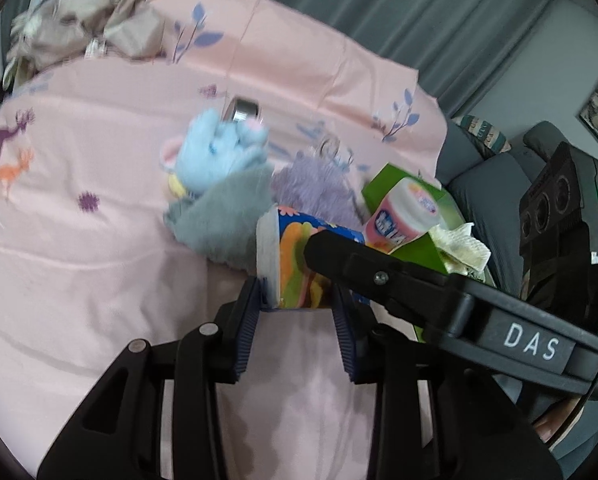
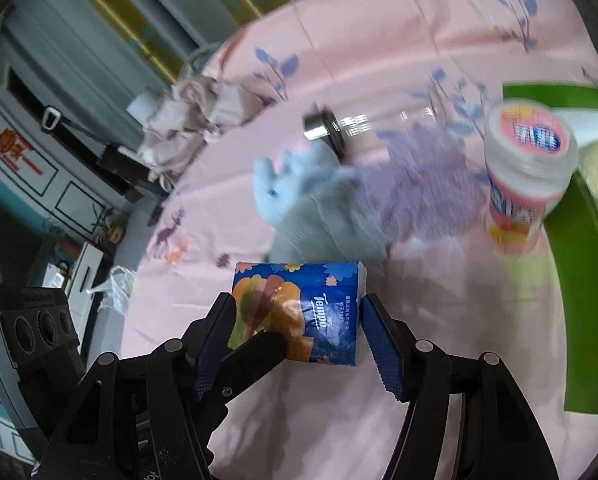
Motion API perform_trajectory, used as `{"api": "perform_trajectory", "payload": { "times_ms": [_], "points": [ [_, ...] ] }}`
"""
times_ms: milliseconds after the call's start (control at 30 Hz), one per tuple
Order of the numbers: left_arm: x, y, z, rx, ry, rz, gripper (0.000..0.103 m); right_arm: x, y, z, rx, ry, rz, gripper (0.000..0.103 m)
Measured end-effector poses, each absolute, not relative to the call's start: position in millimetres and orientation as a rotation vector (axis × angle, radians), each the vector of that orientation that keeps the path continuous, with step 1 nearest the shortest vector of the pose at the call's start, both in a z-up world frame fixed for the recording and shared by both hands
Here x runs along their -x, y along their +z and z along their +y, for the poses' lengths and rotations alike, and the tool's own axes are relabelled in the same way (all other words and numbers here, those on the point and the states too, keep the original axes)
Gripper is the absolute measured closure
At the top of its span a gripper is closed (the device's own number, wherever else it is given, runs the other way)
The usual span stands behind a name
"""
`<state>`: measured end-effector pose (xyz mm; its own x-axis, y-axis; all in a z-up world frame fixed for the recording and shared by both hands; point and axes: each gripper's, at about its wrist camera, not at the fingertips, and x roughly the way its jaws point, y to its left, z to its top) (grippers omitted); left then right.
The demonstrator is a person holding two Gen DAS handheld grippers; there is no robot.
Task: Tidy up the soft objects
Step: 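Lift the tissue pack with the right tool and carry it over the box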
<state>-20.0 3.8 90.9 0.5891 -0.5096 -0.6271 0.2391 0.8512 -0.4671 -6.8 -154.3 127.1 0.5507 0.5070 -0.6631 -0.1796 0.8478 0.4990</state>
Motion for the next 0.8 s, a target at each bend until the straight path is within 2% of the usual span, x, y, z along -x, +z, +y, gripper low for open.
{"api": "perform_trajectory", "payload": {
  "times_ms": [567,800],
  "points": [
    [49,130,6,0.299,-0.452,0.609,0.07,54,185,-138,-0.235,0.449,0.522,0.036],
    [58,141,3,0.286,-0.449,0.553,0.07,61,195,-141,-0.223,0.461,0.465,0.036]
  ]
}}
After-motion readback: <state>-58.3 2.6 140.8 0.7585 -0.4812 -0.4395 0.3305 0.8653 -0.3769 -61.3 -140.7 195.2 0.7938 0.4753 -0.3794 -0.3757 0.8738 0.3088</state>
